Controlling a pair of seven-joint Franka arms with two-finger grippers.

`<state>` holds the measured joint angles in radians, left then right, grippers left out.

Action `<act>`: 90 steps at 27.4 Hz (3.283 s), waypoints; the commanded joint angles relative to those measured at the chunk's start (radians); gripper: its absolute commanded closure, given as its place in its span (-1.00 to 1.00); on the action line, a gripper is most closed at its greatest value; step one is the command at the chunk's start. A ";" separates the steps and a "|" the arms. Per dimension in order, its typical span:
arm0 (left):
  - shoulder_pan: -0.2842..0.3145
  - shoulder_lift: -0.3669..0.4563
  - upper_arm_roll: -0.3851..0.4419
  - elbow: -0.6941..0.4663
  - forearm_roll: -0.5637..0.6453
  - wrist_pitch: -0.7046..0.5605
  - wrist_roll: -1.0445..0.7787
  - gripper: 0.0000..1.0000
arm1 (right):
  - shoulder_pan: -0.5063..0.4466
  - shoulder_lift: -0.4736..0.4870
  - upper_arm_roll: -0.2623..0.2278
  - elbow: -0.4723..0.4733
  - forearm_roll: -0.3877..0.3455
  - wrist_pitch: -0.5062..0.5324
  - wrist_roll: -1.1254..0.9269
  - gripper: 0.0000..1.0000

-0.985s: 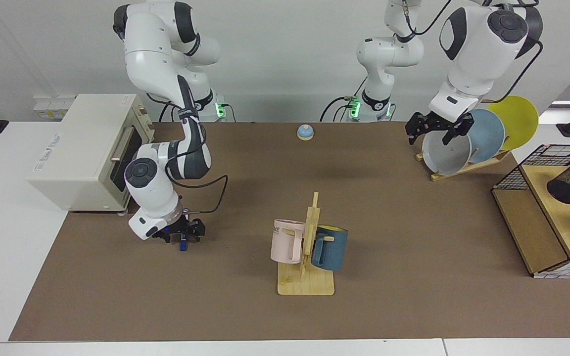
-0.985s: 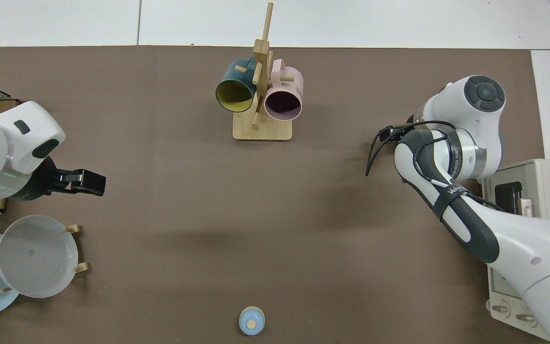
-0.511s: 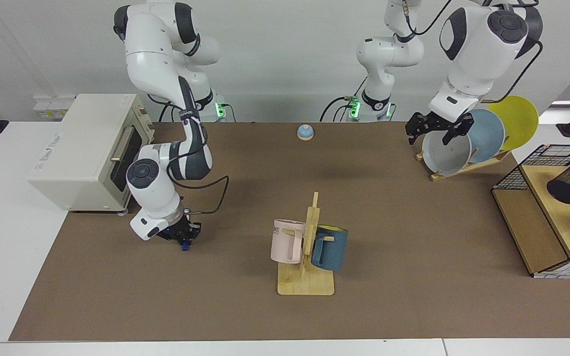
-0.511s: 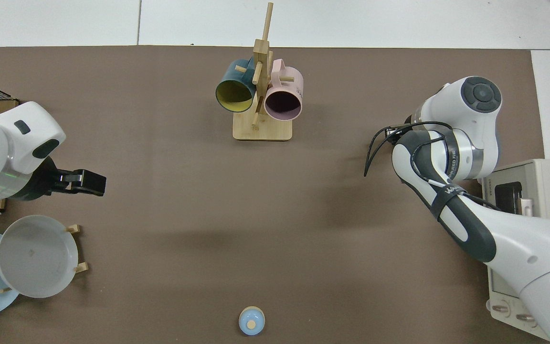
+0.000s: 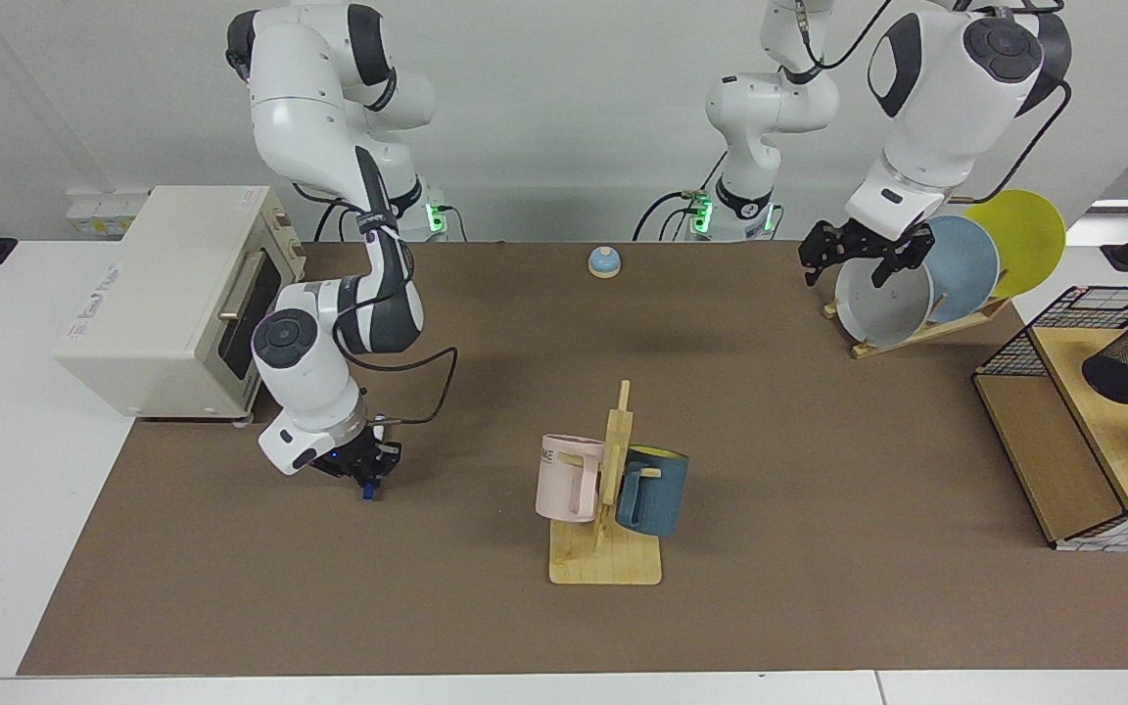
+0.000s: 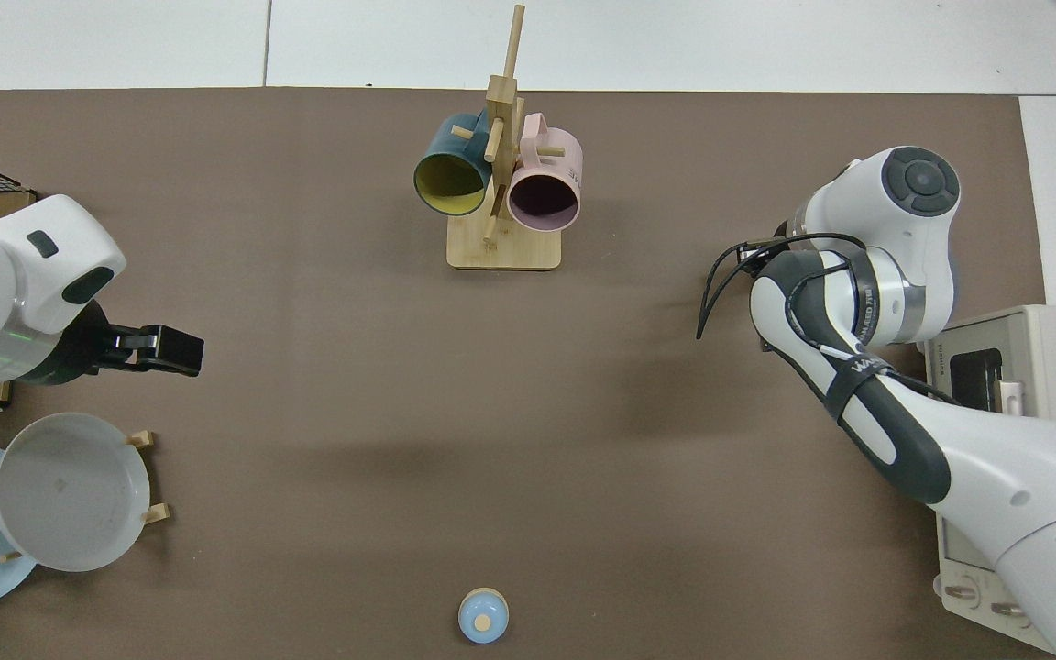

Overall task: Put markers into pen holder
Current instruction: 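Close the right gripper on the marker and lift it, then carry the marker to the middle while the left gripper reaches toward it, then close the left gripper on the marker beside the right gripper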

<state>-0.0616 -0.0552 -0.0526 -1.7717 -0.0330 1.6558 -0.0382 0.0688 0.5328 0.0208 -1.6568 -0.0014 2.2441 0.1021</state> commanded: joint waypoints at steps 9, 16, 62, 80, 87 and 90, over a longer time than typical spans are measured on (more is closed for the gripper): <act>0.005 -0.017 0.019 0.020 -0.091 0.051 0.066 -1.00 | 0.062 -0.155 0.013 0.043 0.026 -0.224 0.180 1.00; -0.003 -0.020 0.017 0.023 -0.077 0.119 0.176 -1.00 | 0.078 -0.243 0.016 0.060 0.029 -0.371 0.255 1.00; -0.179 -0.109 -0.075 -0.048 -0.334 0.137 0.857 -1.00 | 0.362 -0.350 0.024 0.081 0.279 -0.307 1.280 1.00; -0.265 -0.120 -0.082 -0.137 -0.334 0.271 0.857 -0.98 | 0.405 -0.360 0.025 0.074 0.359 -0.307 1.334 1.00; -0.268 -0.112 -0.085 -0.141 -0.332 0.272 0.854 -0.51 | 0.405 -0.367 0.025 0.063 0.359 -0.310 1.332 1.00; -0.268 -0.110 -0.087 -0.141 -0.332 0.271 0.853 -0.22 | 0.405 -0.369 0.025 0.061 0.359 -0.310 1.332 1.00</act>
<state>-0.3117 -0.1452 -0.1515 -1.8790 -0.3487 1.9008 0.8035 0.4724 0.1870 0.0475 -1.5714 0.3350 1.9262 1.4124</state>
